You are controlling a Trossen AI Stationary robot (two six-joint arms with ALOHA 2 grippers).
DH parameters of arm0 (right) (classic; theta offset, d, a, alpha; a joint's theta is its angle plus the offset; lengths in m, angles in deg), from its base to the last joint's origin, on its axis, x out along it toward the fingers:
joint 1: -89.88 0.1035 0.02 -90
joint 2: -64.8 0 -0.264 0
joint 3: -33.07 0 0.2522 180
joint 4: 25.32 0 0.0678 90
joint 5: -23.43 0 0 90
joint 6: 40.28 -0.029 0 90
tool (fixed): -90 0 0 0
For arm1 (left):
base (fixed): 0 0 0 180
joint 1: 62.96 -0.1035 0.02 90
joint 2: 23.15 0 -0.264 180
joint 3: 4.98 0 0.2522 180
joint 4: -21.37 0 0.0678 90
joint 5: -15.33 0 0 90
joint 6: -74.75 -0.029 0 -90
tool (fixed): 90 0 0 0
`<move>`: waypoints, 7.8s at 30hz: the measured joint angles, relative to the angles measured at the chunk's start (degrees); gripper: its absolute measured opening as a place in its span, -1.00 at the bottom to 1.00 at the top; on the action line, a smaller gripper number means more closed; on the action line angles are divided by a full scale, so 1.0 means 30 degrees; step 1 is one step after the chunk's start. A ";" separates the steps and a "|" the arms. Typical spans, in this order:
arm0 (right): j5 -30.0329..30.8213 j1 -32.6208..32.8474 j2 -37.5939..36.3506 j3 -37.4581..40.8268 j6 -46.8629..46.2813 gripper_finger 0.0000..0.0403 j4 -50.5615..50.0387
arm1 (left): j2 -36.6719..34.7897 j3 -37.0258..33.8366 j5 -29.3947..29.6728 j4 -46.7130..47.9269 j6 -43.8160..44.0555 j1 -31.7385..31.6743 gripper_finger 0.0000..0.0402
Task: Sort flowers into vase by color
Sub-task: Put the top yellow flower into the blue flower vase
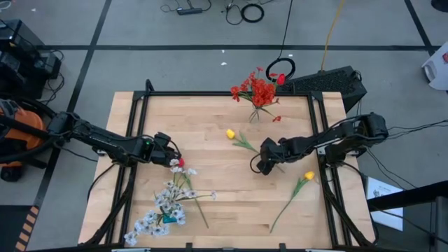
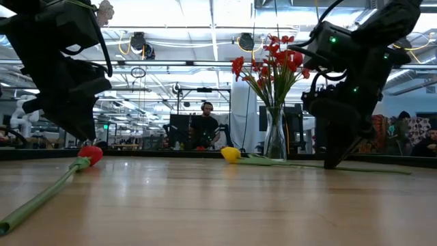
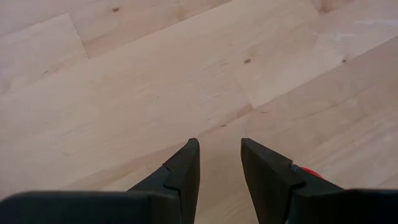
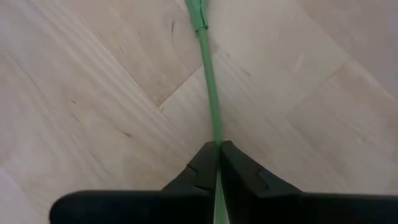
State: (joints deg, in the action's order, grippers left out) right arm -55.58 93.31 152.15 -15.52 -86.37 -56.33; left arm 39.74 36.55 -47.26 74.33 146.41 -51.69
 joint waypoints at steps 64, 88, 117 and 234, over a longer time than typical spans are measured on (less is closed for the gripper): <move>0.9367 0.4386 0.0575 -0.1189 0.7824 -1.00 2.1426 | 0.0000 0.0000 -0.3552 -2.1853 -1.7943 -0.2266 -0.39; 0.7410 0.2979 0.5964 -0.7927 1.0533 -1.00 1.9609 | -0.0007 0.0000 -0.5490 -2.4226 -1.7498 -0.2205 -0.39; 0.8747 0.3052 0.5814 -0.7918 1.2009 -1.00 2.0393 | -0.0001 0.0000 -0.6566 -2.5994 -1.7507 -0.2092 -0.39; 0.9507 0.5004 0.2703 -0.7890 0.3427 -0.55 0.6235 | -1.0083 -0.0051 0.6701 -1.3398 -1.6695 1.6914 -1.00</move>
State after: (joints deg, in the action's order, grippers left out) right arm -27.06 108.32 160.26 -39.20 -76.09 -37.62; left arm 9.49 36.40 -27.16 34.14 96.32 -0.94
